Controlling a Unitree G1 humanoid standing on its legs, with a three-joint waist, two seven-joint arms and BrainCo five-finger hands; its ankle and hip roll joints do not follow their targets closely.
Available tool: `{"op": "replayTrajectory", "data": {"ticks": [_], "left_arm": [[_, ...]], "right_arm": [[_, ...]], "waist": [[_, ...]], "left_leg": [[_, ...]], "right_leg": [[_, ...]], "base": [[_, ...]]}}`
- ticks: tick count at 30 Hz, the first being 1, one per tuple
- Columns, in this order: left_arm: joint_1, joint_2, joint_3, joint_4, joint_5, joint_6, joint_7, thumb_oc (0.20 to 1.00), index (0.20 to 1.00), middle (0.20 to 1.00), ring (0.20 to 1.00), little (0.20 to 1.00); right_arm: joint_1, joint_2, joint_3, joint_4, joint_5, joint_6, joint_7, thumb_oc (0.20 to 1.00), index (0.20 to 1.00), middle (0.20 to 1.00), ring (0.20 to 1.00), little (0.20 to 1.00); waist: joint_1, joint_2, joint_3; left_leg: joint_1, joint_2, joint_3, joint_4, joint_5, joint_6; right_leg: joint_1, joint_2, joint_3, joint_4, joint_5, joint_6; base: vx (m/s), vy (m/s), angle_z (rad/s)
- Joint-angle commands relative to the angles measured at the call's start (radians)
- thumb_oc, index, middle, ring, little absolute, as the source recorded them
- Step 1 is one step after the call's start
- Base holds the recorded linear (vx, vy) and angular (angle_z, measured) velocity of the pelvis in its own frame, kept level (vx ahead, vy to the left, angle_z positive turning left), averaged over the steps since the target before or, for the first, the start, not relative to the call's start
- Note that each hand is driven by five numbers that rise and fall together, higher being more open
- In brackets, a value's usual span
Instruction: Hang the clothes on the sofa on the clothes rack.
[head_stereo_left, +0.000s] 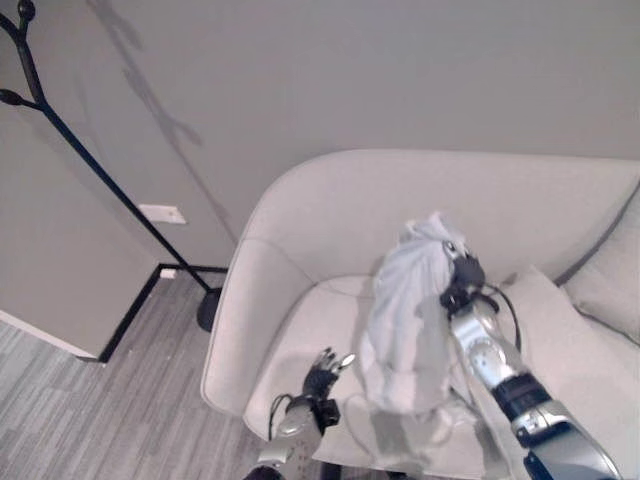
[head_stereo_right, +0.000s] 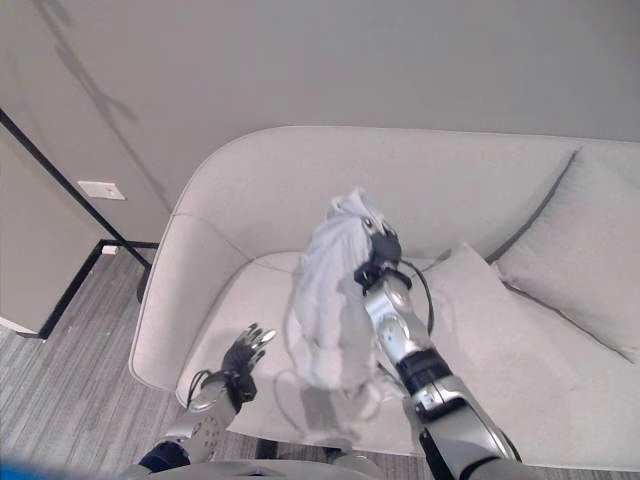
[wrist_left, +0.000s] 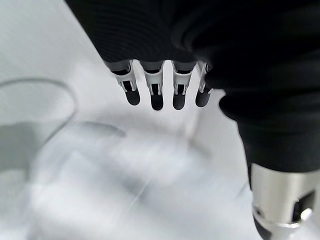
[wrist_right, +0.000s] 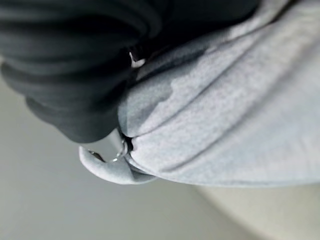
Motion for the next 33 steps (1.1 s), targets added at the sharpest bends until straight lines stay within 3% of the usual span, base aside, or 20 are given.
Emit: {"op": "replayTrajectory", "data": {"ticks": [1,2,6,10,15,20,22,26,33], "left_arm": [[-0.103,0.022,-0.036,0.032,0.270,-0.058,0.082,1.000,1.000,1.000,1.000,1.000],[-0.104,0.021,-0.036,0.032,0.271,-0.058,0.082,1.000,1.000,1.000,1.000,1.000],[-0.169,0.019,-0.087,0.099,0.515,-0.074,0.189,1.000,1.000,1.000,1.000,1.000],[-0.235,0.034,-0.111,0.230,0.782,-0.026,0.340,1.000,1.000,1.000,1.000,1.000],[-0.271,0.057,-0.105,0.277,0.946,0.031,0.482,1.000,1.000,1.000,1.000,1.000],[-0.276,0.039,-0.113,0.305,0.955,0.036,0.505,1.000,1.000,1.000,1.000,1.000],[-0.270,0.013,-0.134,0.272,0.909,0.000,0.476,1.000,1.000,1.000,1.000,1.000],[-0.269,-0.014,-0.177,0.223,0.884,-0.023,0.446,1.000,1.000,1.000,1.000,1.000],[-0.377,-0.113,-0.266,0.301,0.904,0.004,0.450,1.000,1.000,1.000,1.000,1.000]], "right_arm": [[-0.053,0.005,-0.009,-0.082,-0.090,-0.086,-0.014,0.200,0.200,0.200,0.200,0.200],[-0.052,0.004,-0.009,-0.082,-0.090,-0.086,-0.015,0.200,0.200,0.200,0.200,0.200],[-0.071,-0.004,0.064,-0.143,-0.114,-0.114,-0.010,0.200,0.200,0.200,0.200,0.200],[-0.127,-0.043,0.137,-0.235,-0.136,-0.143,-0.009,0.200,0.200,0.200,0.200,0.200],[-0.171,-0.102,0.207,-0.355,-0.144,-0.163,0.011,0.200,0.200,0.200,0.200,0.200],[-0.220,-0.146,0.247,-0.421,-0.148,-0.166,0.023,0.200,0.200,0.200,0.200,0.200],[-0.254,-0.152,0.258,-0.425,-0.153,-0.157,0.024,0.200,0.200,0.200,0.200,0.200],[-0.283,-0.129,0.256,-0.403,-0.146,-0.159,0.013,0.200,0.200,0.200,0.200,0.200],[-0.304,-0.050,0.278,-0.398,-0.158,-0.168,-0.014,0.200,0.200,0.200,0.200,0.200]], "waist": [[0.025,-0.058,-0.057],[0.025,-0.058,-0.056],[0.014,-0.070,-0.064],[-0.002,-0.078,-0.076],[-0.022,-0.078,-0.090],[-0.034,-0.082,-0.099],[-0.038,-0.086,-0.104],[-0.041,-0.091,-0.106],[-0.072,-0.092,-0.111]], "left_leg": [[0.007,-0.010,0.010,0.012,-0.041,-0.003],[0.007,-0.010,0.010,0.012,-0.041,-0.003],[0.015,-0.009,0.018,0.012,-0.045,-0.005],[0.022,-0.004,0.033,0.012,-0.051,-0.007],[0.036,0.004,0.061,0.012,-0.060,-0.009],[0.043,0.010,0.072,0.012,-0.063,-0.011],[0.047,0.013,0.074,0.012,-0.064,-0.011],[0.047,0.016,0.076,0.012,-0.066,-0.010],[0.049,0.021,0.083,0.012,-0.067,-0.011]], "right_leg": [[0.029,-0.084,0.028,0.023,-0.102,0.087],[0.029,-0.084,0.029,0.023,-0.102,0.087],[0.034,-0.087,0.033,0.024,-0.102,0.088],[0.030,-0.084,0.048,0.026,-0.099,0.093],[0.025,-0.076,0.068,0.032,-0.100,0.098],[0.025,-0.071,0.082,0.037,-0.101,0.097],[0.025,-0.068,0.089,0.037,-0.100,0.096],[0.026,-0.064,0.094,0.037,-0.098,0.093],[0.023,-0.056,0.109,0.041,-0.098,0.089]], "base": [[0.00,0.000,0.00],[0.00,0.000,0.00],[0.00,-0.001,-0.01],[0.02,0.006,-0.14],[0.02,0.011,-0.23],[0.00,-0.003,-0.15],[0.00,-0.015,-0.10],[0.00,-0.014,-0.04],[-0.01,-0.026,-0.07]]}}
